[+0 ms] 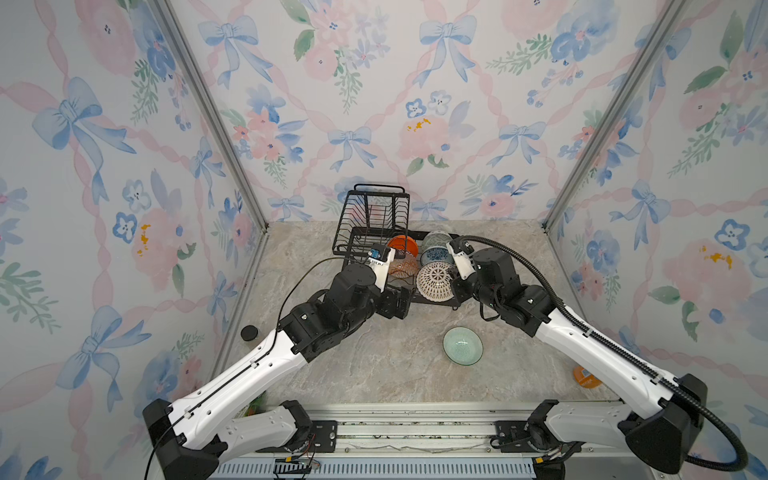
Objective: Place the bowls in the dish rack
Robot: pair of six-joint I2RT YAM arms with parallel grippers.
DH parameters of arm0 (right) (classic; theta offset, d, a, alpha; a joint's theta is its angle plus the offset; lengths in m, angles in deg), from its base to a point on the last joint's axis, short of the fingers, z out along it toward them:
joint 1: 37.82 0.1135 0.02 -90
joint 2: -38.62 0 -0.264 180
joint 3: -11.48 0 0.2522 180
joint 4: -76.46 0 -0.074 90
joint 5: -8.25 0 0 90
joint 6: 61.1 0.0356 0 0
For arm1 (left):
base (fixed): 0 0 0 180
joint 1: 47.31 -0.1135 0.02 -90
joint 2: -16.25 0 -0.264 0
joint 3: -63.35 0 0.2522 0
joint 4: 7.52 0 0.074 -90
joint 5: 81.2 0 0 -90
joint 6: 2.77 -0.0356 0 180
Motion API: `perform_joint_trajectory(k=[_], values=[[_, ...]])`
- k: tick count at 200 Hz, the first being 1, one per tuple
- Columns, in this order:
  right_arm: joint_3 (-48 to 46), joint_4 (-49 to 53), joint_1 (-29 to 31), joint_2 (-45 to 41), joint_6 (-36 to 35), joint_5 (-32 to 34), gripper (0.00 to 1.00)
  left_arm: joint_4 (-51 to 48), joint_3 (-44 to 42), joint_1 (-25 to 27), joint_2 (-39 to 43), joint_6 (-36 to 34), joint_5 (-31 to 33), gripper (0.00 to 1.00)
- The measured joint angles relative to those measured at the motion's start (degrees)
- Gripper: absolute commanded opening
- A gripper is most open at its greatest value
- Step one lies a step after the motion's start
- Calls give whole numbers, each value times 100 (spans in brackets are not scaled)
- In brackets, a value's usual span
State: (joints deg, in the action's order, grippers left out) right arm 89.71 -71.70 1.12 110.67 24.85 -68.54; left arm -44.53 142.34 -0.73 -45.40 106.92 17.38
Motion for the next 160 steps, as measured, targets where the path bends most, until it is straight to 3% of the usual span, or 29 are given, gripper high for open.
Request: perform_joint_trajectory(k=[61,160], values=[[-1576,-2809,216,385,-1762,203,0,-136,-175,-568,44,-31,-619,98],[-1768,-5541,389,1792,-3585,1003,0,-170,-247,-1093,-72,-170,-1257,98]])
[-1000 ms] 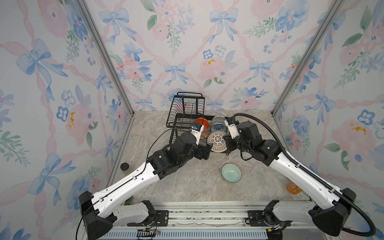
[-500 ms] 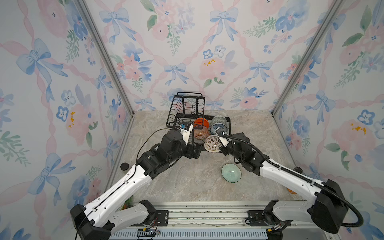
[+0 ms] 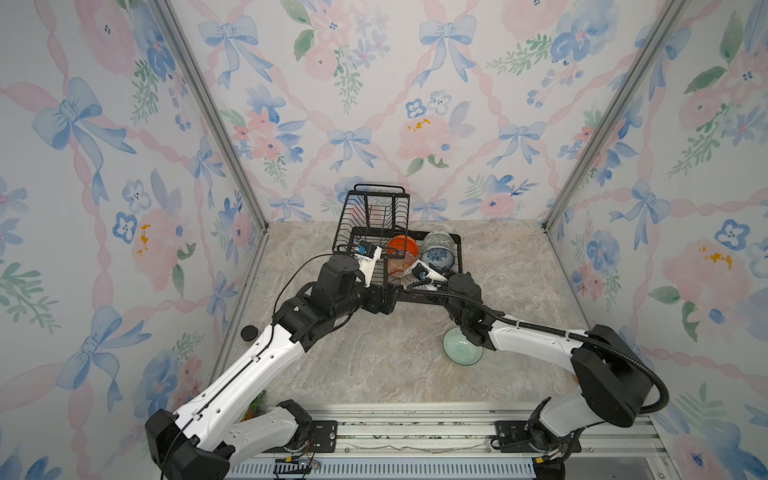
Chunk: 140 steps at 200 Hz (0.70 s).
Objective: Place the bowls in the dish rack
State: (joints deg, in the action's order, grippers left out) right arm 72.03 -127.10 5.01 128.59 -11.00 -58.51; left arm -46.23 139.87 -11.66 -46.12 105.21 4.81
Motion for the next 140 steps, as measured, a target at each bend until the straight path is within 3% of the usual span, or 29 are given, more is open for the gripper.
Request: perform_joint_trajectory(k=[52,140], values=[[7,-879,4,625,-780,243,0,-33,-9,-227,0,-24,-260,98],[531,-1244,4,1467,-1478,354,0,-155,-46,-422,0,-111,-520,98]])
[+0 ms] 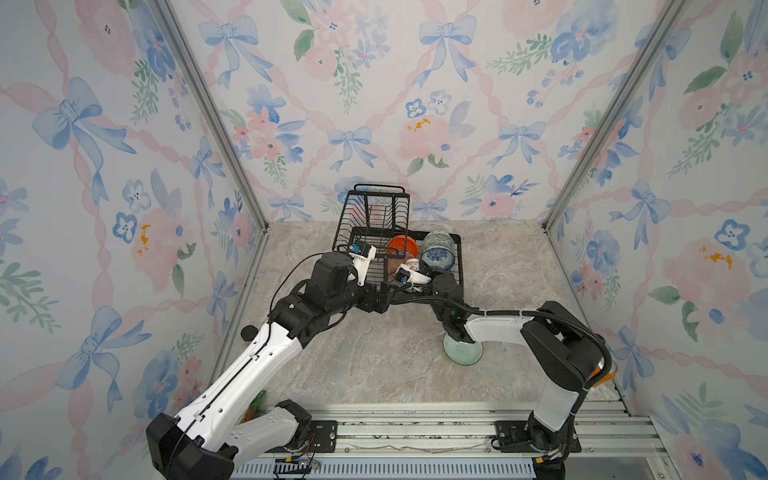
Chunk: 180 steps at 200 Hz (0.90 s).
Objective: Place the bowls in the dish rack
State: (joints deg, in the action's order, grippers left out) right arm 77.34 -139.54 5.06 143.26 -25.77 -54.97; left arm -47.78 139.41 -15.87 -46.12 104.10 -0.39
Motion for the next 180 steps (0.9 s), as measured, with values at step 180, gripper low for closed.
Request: perform_joint_trajectory(k=[180], values=[[1056,-345,-111,1366,-92,98,0,-68,-70,-404,-48,-190,-376,98]])
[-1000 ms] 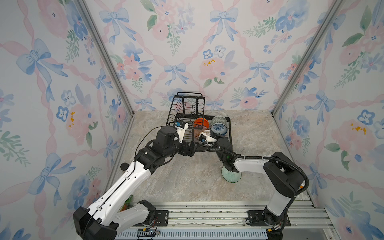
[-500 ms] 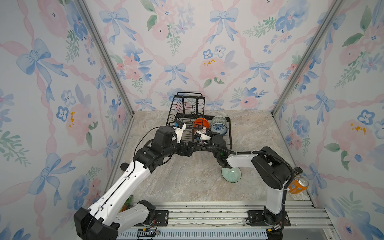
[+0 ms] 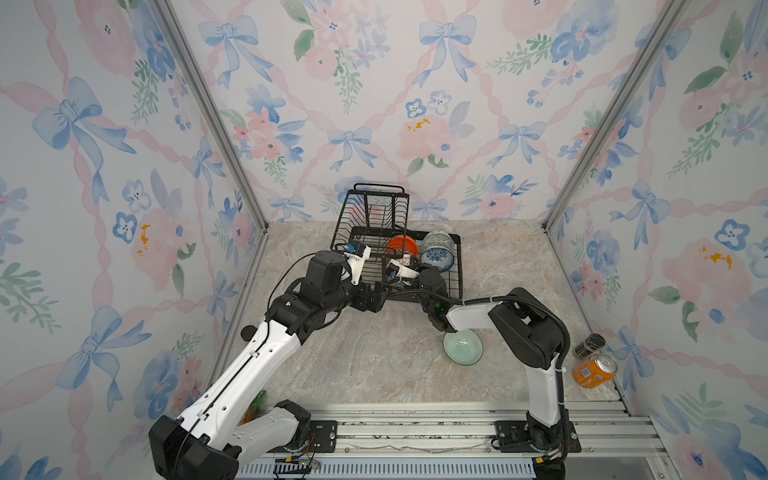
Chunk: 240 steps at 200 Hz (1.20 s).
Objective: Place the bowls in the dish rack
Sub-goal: 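Lower the white bowl into the rack beside the red-patterned bowl with the right gripper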
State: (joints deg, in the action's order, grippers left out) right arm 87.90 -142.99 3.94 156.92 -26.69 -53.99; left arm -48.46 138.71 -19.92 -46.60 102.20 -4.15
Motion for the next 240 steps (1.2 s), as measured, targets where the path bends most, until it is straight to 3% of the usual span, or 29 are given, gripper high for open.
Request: perform_joint_trajectory(k=[155,240], values=[[247,4,-160,282,640,-271,0,4,0,-44,-162,-44,-131,98],[96,-105,61,280,883,-400,0,2,-92,-44,-160,-44,-149,98]])
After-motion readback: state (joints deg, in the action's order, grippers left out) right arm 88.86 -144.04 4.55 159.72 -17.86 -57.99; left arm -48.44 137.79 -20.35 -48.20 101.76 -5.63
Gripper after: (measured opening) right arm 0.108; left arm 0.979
